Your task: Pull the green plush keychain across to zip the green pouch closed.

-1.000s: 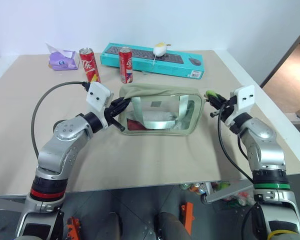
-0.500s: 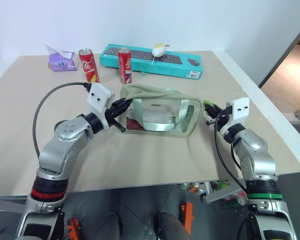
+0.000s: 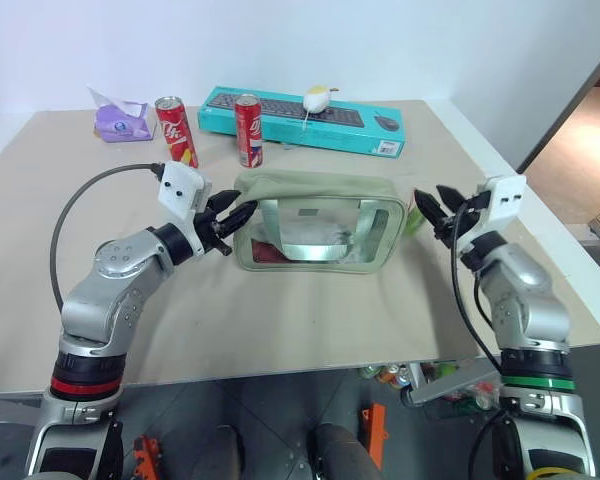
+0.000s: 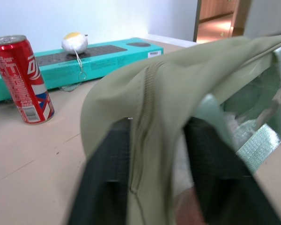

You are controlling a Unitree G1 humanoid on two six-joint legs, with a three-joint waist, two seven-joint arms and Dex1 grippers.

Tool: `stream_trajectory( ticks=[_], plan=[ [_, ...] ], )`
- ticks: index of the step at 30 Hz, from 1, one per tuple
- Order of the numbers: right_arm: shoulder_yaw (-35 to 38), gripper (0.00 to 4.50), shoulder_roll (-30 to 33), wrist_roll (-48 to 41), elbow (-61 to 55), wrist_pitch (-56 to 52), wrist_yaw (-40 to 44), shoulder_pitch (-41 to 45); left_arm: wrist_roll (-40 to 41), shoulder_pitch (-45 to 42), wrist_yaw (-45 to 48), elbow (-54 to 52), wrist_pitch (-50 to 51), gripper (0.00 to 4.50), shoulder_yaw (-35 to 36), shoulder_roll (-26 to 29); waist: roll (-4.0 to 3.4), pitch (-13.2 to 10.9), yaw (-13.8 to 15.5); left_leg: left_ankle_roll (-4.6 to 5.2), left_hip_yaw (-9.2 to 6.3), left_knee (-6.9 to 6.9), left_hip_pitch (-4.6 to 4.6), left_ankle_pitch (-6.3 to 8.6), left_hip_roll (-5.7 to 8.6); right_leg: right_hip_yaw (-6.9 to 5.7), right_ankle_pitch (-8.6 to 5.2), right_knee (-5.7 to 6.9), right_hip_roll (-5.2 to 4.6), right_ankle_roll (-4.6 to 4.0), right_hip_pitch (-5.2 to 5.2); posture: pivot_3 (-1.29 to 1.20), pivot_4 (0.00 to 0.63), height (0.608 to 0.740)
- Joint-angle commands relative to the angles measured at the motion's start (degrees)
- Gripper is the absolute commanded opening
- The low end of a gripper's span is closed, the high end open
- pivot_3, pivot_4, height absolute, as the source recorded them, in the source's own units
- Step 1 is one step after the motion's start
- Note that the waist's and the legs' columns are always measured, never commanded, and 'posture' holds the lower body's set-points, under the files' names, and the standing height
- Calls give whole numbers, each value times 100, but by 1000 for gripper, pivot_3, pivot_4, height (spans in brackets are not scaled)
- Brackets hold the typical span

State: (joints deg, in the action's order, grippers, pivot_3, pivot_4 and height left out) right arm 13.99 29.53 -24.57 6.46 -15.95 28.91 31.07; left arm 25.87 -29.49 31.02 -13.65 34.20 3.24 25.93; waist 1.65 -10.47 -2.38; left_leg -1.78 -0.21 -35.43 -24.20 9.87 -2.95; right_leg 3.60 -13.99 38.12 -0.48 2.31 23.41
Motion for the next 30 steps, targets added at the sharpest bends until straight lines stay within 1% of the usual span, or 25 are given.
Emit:
stream_trajectory(
  ticks=[1, 2, 3, 4, 8, 12, 14, 17, 20, 23, 24, 26, 29, 30],
  plan=[
    [253, 3795, 306, -264, -490, -179, 230, 185, -14, -239, 197, 113, -223, 3448, 116, 125, 0, 0, 0, 0, 0, 0, -1, 0, 0, 0, 0, 0, 0, 0, 0, 0, 150, 740],
    [279, 4009, 356, -284, -520, -219, 231, 187, -37, -253, 228, 154, -254, 3643, 109, 135, 0, 0, 1, 0, -2, 0, -2, 0, 1, 0, 0, 0, 0, 0, 0, 0, 150, 740],
    [314, 4494, 403, -313, -551, -268, 233, 187, -56, -268, 267, 189, -292, 4125, 100, 150, 0, 0, 1, 0, -2, 0, -2, 0, 1, 0, -1, 0, 0, 0, 0, 0, 150, 740],
    [358, 4500, 453, -336, -586, -284, 244, 185, -81, -291, 297, 229, -333, 4476, 102, 160, 0, 0, 1, 0, -2, 0, -2, 0, 1, 0, -1, -1, 0, 0, -1, 0, 150, 740],
    [662, 4500, 652, -675, -942, -578, 339, 126, 13, -461, 362, 400, -542, 4476, 399, 238, 0, 0, 2, 0, -1, 0, -3, 0, 1, 1, -1, -2, -1, 0, 1, 0, 150, 740],
    [973, 4500, 971, -1346, -1670, -1221, 530, -51, 581, -596, 522, 417, -378, 4476, 1119, 509, 0, -1, -12, 1, -1, 3, -8, 1, 0, 1, -3, -2, 0, -2, 7, 0, 150, 740],
    [1040, 4500, 1199, -1789, -2143, -1684, 703, -244, 777, -444, 644, 380, -314, 4476, 1427, 721, -1, -1, -31, 4, -1, 4, -9, 4, -2, 0, -7, -1, 2, -4, 9, 0, 150, 740],
    [1035, 4500, 1466, -2293, -2820, -2214, 892, -685, 878, 95, 743, 202, -276, 4476, 1696, 964, -1, 0, -34, 12, -1, 10, 2, 12, -5, 0, -19, -1, 3, -10, 2, 0, 150, 740],
    [932, 4500, 1536, -2559, -3320, -2475, 998, -1196, 1028, 537, 706, -195, -198, 4476, 1667, 939, 3, -1, -16, 10, -2, 8, -3, 15, -6, -3, -23, -1, 0, -10, 2, 0, 150, 740],
    [783, 4500, 1550, -2492, -3463, -2464, 1096, -1446, 1069, 707, 517, -483, -130, 4476, 1505, 772, 5, -3, 37, 5, -6, -7, -13, 13, -1, -2, -17, -2, -2, 0, 1, 0, 150, 740],
    [702, 4500, 1567, -2505, -3540, -2488, 1170, -1543, 1066, 914, 484, -618, -116, 4476, 1438, 698, 5, -2, 46, 4, -5, -12, -13, 12, 0, 0, -15, -3, -2, 3, -2, 0, 150, 740],
    [531, 4500, 1626, -2438, -3697, -2456, 1358, -1750, 836, 1517, 600, -940, -257, 4476, 1186, 708, 5, -1, 46, 3, 7, -17, -6, 12, 2, 18, -18, -6, -3, -4, -7, 0, 150, 740],
    [391, 4500, 1689, -2510, -3838, -2527, 1543, -2010, 681, 2123, 589, -1291, -360, 4476, 993, 696, 7, 0, 11, 1, 26, -9, 5, 14, 1, 40, -23, -7, -4, -11, -5, 0, 150, 740],
    [233, 4500, 1646, -2353, -3884, -2380, 1631, -2164, 358, 2288, 530, -1395, -461, 4476, 740, 793, 10, 0, 14, 1, 26, -7, 1, 14, -3, 39, -23, -7, 0, -12, 2, 0, 150, 740]
  ],
)
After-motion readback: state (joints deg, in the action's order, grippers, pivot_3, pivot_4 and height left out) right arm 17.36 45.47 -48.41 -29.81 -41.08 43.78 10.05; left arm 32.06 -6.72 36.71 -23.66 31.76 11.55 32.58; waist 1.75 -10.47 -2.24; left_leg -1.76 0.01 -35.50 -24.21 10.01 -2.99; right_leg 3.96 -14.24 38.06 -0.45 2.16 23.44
